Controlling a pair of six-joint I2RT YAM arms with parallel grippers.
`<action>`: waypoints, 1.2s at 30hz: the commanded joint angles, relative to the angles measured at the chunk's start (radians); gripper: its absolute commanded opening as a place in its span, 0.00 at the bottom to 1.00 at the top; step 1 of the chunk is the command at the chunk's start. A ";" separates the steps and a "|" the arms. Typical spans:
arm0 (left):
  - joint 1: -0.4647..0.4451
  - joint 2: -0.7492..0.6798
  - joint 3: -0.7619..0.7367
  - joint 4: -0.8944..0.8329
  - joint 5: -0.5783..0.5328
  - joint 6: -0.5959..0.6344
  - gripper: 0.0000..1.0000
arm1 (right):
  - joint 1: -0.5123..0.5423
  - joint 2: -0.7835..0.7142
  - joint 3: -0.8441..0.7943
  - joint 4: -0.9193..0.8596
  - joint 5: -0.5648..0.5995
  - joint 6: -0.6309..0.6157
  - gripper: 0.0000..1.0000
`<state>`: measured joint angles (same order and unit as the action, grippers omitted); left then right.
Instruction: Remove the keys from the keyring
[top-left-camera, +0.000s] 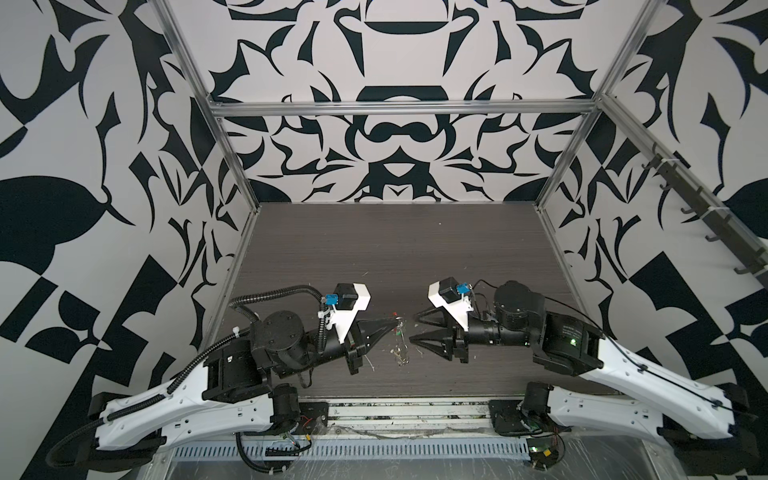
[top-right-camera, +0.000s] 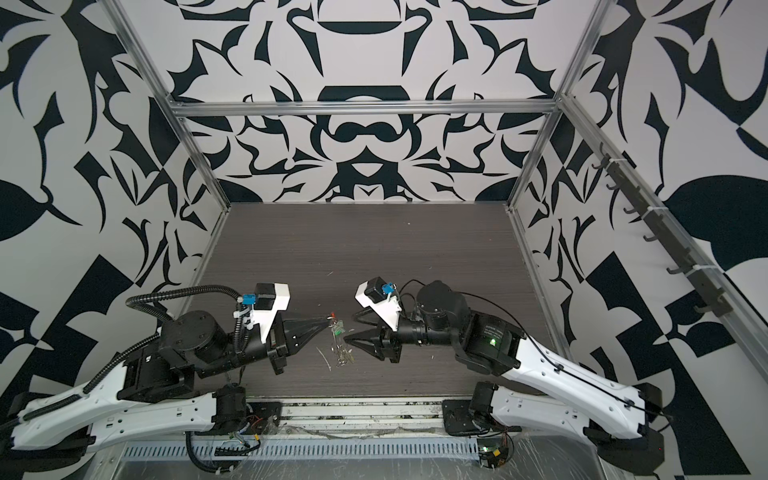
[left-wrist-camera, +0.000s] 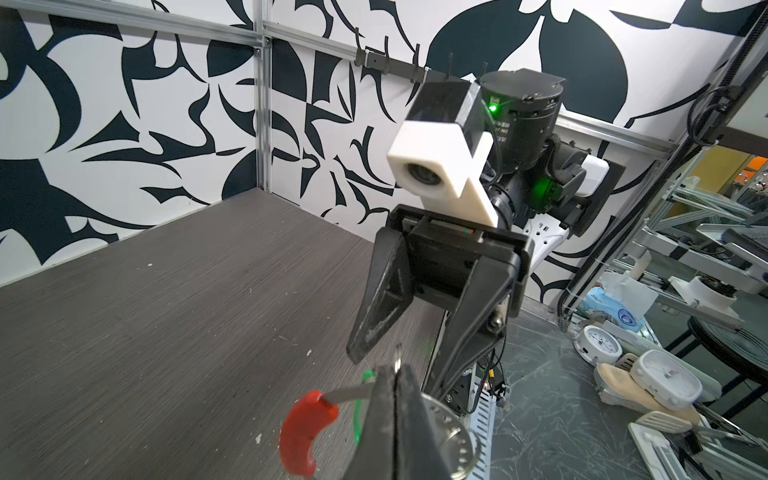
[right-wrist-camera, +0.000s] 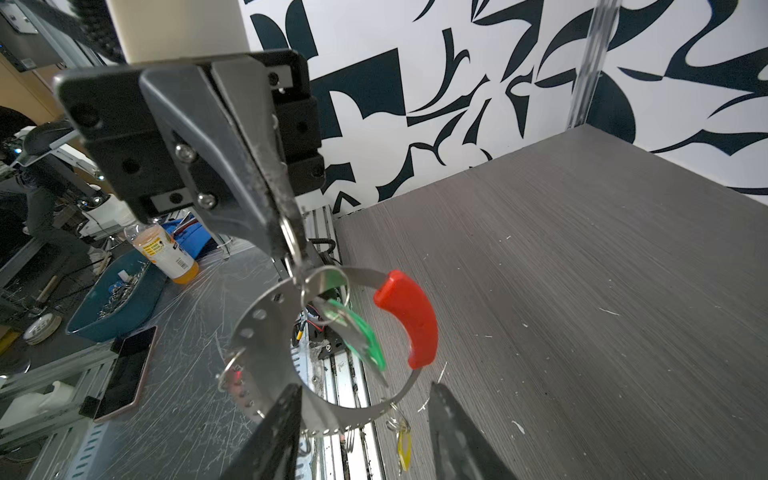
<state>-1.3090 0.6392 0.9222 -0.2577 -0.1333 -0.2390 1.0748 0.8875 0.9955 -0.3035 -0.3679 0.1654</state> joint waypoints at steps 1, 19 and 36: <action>0.002 -0.004 -0.010 0.041 0.014 -0.010 0.00 | 0.002 0.009 0.012 0.083 -0.040 0.009 0.52; 0.002 0.014 -0.012 0.059 0.011 -0.016 0.00 | 0.001 0.066 0.048 0.118 -0.057 0.014 0.40; 0.002 -0.045 -0.180 0.374 -0.085 -0.044 0.00 | 0.002 0.147 0.009 0.277 -0.129 0.087 0.00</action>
<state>-1.3090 0.6155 0.7666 -0.0273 -0.1879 -0.2703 1.0748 1.0298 1.0080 -0.1627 -0.4492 0.2192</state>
